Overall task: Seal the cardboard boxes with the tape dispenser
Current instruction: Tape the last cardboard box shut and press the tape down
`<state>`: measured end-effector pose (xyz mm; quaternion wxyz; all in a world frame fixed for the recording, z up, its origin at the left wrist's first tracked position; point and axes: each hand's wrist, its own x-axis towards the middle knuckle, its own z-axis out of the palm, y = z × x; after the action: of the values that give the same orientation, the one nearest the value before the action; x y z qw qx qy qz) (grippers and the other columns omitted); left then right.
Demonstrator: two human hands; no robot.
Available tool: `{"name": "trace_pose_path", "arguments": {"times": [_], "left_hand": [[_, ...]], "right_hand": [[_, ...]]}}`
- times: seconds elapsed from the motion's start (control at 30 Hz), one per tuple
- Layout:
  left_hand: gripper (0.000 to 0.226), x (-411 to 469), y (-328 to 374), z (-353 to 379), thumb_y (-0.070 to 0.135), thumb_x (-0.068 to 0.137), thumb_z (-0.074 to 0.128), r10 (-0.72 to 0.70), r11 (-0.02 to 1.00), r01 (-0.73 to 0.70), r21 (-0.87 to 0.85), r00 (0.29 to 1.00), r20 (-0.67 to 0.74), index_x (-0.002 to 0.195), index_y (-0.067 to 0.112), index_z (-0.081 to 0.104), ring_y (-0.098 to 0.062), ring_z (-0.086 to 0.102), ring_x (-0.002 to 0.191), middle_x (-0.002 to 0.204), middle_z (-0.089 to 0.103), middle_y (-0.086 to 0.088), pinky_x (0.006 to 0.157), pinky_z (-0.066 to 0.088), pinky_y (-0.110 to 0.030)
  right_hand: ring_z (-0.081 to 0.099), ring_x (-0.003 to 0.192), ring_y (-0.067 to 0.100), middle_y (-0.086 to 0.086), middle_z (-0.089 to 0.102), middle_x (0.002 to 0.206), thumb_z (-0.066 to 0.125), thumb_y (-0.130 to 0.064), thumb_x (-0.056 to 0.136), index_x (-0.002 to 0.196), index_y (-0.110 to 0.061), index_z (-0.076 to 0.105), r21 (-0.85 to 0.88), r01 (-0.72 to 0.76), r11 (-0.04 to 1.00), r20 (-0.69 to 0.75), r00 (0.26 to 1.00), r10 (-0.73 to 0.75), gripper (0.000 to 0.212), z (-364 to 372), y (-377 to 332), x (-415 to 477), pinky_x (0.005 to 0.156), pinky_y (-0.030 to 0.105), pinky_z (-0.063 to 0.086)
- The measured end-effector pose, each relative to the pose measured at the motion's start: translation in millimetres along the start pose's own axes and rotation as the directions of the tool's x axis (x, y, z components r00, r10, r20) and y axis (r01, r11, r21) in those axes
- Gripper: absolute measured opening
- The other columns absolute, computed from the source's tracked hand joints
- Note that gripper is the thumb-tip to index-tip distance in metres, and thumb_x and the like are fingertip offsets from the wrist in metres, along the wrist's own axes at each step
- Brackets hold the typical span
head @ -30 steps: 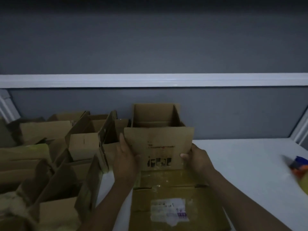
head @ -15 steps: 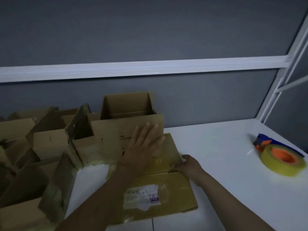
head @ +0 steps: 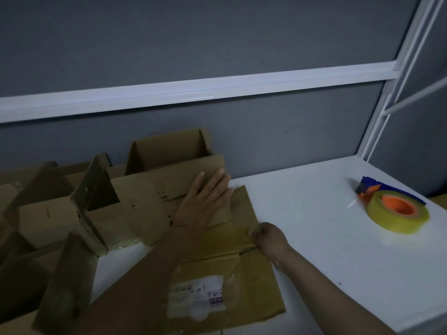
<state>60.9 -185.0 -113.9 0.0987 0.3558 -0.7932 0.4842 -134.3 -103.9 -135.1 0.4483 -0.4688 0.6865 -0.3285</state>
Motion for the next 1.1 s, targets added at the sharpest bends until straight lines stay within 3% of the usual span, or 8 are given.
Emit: {"name": "trace_pose_path", "arguments": {"times": [0.1, 0.23, 0.43, 0.6, 0.67, 0.73, 0.87, 1.1], "left_hand": [[0.055, 4.6, -3.7, -5.0, 0.013, 0.09, 0.032, 0.004, 0.997, -0.003, -0.078, 1.0, 0.009, 0.144, 0.016, 0.043, -0.036, 0.017, 0.145, 0.155, 0.033, -0.013, 0.116, 0.003, -0.059], [0.058, -5.6, -2.5, -5.0, 0.017, 0.08, 0.07, 0.015, 0.999, -0.01, -0.052, 0.995, 0.1, 0.135, 0.017, 0.054, -0.035, 0.016, 0.145, 0.152, 0.038, -0.014, 0.116, -0.002, -0.061], [0.054, 4.3, 17.4, -15.9, 0.01, 0.074, 0.075, -0.066, 0.997, 0.075, -0.026, 0.961, 0.268, 0.126, 0.008, 0.061, -0.039, 0.01, 0.146, 0.147, 0.042, -0.02, 0.115, 0.004, -0.061], [0.073, 23.6, 74.7, -39.4, 0.046, 0.099, 0.041, -0.059, 0.998, 0.059, 0.017, 0.832, 0.551, 0.146, 0.006, 0.001, -0.04, -0.012, 0.145, 0.155, -0.01, -0.018, 0.112, -0.02, -0.057], [0.083, 37.2, 104.7, -52.5, 0.051, 0.089, 0.059, -0.1, 0.972, 0.208, -0.114, 0.796, 0.597, 0.146, 0.004, 0.021, -0.041, 0.019, 0.145, 0.155, 0.013, -0.019, 0.117, 0.008, -0.056], [0.073, 46.5, 132.6, -58.9, 0.042, 0.07, 0.082, -0.188, 0.839, 0.451, -0.305, 0.766, 0.615, 0.128, 0.004, 0.06, -0.04, 0.057, 0.119, 0.133, 0.057, -0.02, 0.097, 0.047, -0.051], [0.035, 65.0, 169.7, -79.1, 0.037, 0.09, 0.06, -0.336, 0.264, 0.856, -0.445, 0.514, 0.789, 0.116, 0.013, 0.061, -0.03, 0.061, 0.105, 0.115, 0.063, -0.009, 0.084, 0.051, -0.034], [0.052, 89.1, 182.3, -96.2, 0.024, 0.085, 0.073, -0.346, -0.517, 0.836, -0.184, -0.007, 0.938, 0.131, 0.012, 0.054, -0.028, 0.059, 0.114, 0.13, 0.059, -0.01, 0.097, 0.048, -0.035]], "right_hand": [[0.059, 0.076, 0.012, 0.0, 0.063, 0.087, 0.052, -0.025, 0.095, 0.092, -0.014, 0.063, -0.13, 0.02, 0.991, -0.084, 0.996, -0.031, 0.016, -26.1, 1.9, -1.7, 0.054, 0.02, 0.041], [0.057, 0.085, 0.02, 0.002, 0.061, 0.088, 0.054, -0.024, 0.094, 0.08, -0.016, 0.06, -0.272, 0.025, 0.962, -0.156, 0.985, -0.069, 0.017, -67.7, 12.8, -1.9, 0.068, 0.026, 0.038], [0.059, 0.099, 0.03, 0.015, 0.067, 0.103, 0.056, -0.025, 0.093, 0.093, -0.005, 0.069, -0.406, 0.035, 0.913, -0.232, 0.963, -0.14, 0.024, -141.7, 41.1, 7.7, 0.075, 0.027, 0.037], [0.06, 0.087, 0.029, 0.013, 0.064, 0.089, 0.05, -0.011, 0.094, 0.087, 0.002, 0.066, -0.564, 0.031, 0.825, -0.225, 0.956, -0.189, 0.022, -206.0, 69.4, 37.0, 0.066, 0.027, 0.036], [0.059, 0.076, 0.023, 0.012, 0.064, 0.087, 0.047, -0.008, 0.095, 0.076, -0.005, 0.057, -0.669, 0.039, 0.743, -0.199, 0.953, -0.229, 0.021, -229.1, 81.3, 51.3, 0.057, 0.023, 0.035], [0.061, 0.083, 0.021, 0.011, 0.065, 0.095, 0.049, -0.009, 0.093, 0.089, -0.011, 0.052, -0.738, 0.064, 0.672, -0.176, 0.943, -0.283, 0.005, -244.2, 92.5, 63.9, 0.061, 0.022, 0.04], [0.043, 0.129, 0.029, 0.015, 0.043, 0.143, 0.05, -0.02, 0.095, 0.142, -0.007, 0.037, -0.696, 0.26, 0.669, -0.014, 0.927, -0.375, 0.051, -241.6, 101.3, 71.8, 0.106, 0.039, 0.039], [0.0, 0.148, 0.024, 0.001, 0.004, 0.161, 0.027, -0.058, 0.097, 0.151, -0.031, 0.018, -0.781, 0.429, 0.454, 0.304, 0.896, -0.324, 0.061, -217.6, 119.7, 80.5, 0.118, 0.048, 0.003]]}}
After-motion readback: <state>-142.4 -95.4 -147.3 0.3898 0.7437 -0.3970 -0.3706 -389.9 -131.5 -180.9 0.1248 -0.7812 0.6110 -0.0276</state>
